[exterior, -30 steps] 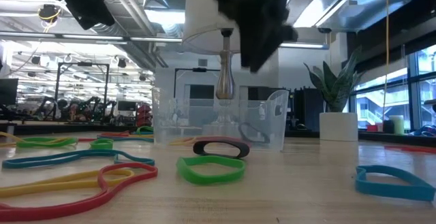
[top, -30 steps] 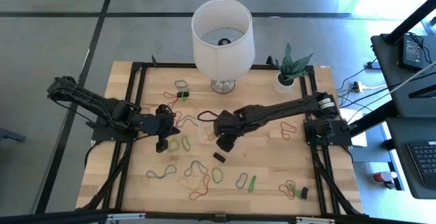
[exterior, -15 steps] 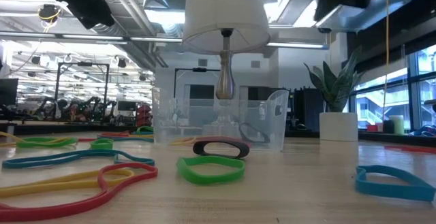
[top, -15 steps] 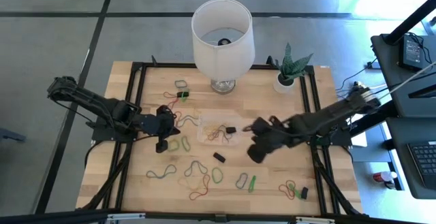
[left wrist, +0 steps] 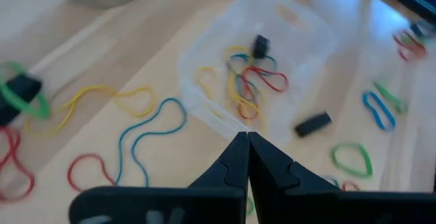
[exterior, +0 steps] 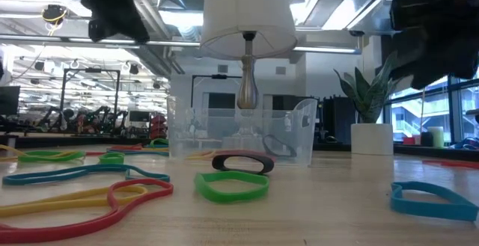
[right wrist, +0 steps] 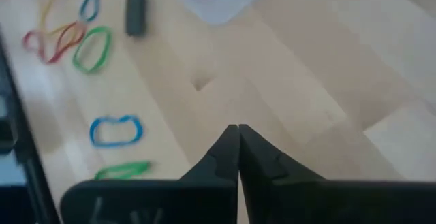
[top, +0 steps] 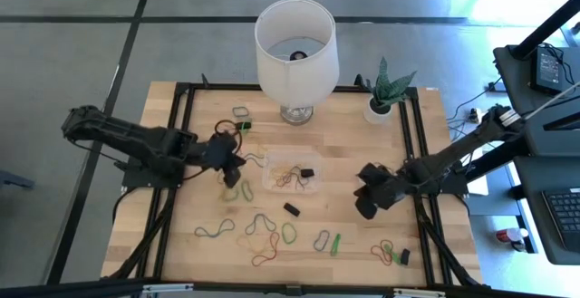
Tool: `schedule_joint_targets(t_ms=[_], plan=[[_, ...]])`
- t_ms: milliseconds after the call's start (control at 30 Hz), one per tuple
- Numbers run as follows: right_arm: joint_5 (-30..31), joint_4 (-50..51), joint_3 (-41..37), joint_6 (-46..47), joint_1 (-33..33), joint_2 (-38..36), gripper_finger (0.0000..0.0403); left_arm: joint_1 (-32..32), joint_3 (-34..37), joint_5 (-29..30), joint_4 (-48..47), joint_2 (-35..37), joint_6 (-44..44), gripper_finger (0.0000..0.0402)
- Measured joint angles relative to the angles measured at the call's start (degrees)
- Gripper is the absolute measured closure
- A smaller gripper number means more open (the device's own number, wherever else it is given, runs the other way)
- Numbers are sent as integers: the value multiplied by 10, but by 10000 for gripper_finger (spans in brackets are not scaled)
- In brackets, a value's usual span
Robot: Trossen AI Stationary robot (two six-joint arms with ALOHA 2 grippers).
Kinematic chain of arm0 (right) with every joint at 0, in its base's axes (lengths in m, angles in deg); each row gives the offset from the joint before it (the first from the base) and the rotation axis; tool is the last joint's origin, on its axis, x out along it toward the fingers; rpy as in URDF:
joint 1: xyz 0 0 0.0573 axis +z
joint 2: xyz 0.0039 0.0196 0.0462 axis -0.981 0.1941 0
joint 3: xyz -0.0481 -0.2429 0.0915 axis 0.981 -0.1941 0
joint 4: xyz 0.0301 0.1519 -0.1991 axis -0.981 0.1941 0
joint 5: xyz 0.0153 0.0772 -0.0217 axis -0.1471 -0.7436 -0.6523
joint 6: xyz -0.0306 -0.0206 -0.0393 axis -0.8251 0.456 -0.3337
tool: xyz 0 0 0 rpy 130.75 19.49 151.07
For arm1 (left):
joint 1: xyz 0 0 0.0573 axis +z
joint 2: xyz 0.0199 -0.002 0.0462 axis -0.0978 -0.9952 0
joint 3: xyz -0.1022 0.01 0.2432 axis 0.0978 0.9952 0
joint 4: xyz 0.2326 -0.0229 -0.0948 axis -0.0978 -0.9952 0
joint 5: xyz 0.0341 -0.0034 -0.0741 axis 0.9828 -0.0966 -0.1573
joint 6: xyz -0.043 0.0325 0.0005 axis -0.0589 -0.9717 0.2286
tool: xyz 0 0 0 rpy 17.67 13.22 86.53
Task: Pick and place rubber bands into bin
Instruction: Put the red rubber band into the container
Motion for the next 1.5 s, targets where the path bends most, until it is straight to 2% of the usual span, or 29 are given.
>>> schedule_joint_targets(t_ms=[133,333,467,767,867,933,1000,1167,1367,1500], plan=[[-27,-51,-54,-58,0,-51,398,45,0,-13,-2,-13,29,398],[-46,-76,-114,-110,0,-125,399,88,0,1,-3,-38,22,398],[-51,-76,-141,-115,0,-164,400,111,0,31,1,-50,6,397],[-51,-81,-161,-121,0,-208,398,194,0,33,-14,-72,8,397],[-50,-81,-161,-125,0,-209,398,232,0,7,-22,-94,-1,397],[-50,-81,-161,-125,-4,-209,397,261,0,-38,-22,-118,-23,396],[-50,-81,-161,-126,-11,-209,397,290,0,-73,-23,-147,-39,387],[-50,-80,-161,-146,-41,-210,397,351,0,-100,-24,-218,-42,337],[-50,-80,-161,-184,-94,-210,397,407,0,-98,-24,-269,-42,275],[-50,-80,-161,-201,-133,-210,397,432,0,-89,-23,-299,-43,259]])
